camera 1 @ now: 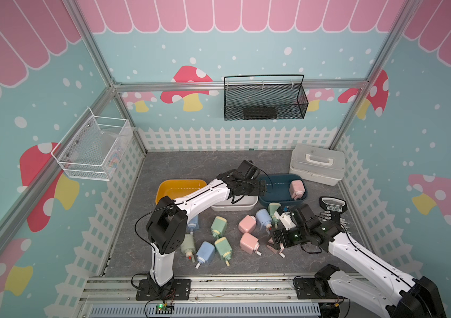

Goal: Place the pencil sharpeners by color into the storage box
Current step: Pick up the pencil sharpener from the center of the board.

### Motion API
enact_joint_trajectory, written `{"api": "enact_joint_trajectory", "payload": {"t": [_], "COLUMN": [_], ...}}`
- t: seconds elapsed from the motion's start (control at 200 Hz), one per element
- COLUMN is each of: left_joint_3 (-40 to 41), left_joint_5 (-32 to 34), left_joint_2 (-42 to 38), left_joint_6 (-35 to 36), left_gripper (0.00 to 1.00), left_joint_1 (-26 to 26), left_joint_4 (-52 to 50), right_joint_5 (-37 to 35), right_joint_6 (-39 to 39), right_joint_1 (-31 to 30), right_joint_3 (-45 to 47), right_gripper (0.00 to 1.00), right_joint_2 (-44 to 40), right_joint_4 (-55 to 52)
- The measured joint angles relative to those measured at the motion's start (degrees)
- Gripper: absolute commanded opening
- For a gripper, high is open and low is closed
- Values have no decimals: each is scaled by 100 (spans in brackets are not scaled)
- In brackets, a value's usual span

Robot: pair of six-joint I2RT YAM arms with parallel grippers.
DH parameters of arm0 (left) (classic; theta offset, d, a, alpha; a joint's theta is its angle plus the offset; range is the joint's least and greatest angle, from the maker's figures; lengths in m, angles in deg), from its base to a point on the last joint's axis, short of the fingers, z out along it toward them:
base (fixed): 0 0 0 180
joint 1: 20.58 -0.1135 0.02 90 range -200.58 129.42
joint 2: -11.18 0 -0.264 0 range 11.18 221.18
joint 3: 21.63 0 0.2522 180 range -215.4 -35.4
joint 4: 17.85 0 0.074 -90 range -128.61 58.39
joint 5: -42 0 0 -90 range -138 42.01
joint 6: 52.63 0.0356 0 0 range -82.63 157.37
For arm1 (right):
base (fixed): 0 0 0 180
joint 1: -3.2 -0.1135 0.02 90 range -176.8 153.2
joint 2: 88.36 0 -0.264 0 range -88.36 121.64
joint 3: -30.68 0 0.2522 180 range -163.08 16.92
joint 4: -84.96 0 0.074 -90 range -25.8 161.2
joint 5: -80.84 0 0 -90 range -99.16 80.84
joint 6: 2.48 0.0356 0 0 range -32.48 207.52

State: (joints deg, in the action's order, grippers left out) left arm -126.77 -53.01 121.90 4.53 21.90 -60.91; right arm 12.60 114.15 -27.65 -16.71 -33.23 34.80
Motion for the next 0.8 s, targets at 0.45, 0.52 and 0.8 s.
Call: {"api": "enact_joint_trajectory", "payload": {"t": [0.45,0.52,0.8], "left_joint_3": [0,0,0], "left_joint_5": [-133,-140,-168], "left_joint_2": [83,101,105], "left_joint_6": [2,2,-4], "left_gripper": [99,99,99], "left_joint_1": [-4,-9,-101], "left_joint_4": [50,50,52], "right_joint_5": [-350,-649,-2164], "right_joint_6": [413,455,444], "right_joint_1": [-369,-549,-1561], "right_joint_3": [168,166,-181], "right_gripper": [97,96,96], "right_joint_2": [-284,-275,201], "right_joint_4": [-160,-186,-337]}}
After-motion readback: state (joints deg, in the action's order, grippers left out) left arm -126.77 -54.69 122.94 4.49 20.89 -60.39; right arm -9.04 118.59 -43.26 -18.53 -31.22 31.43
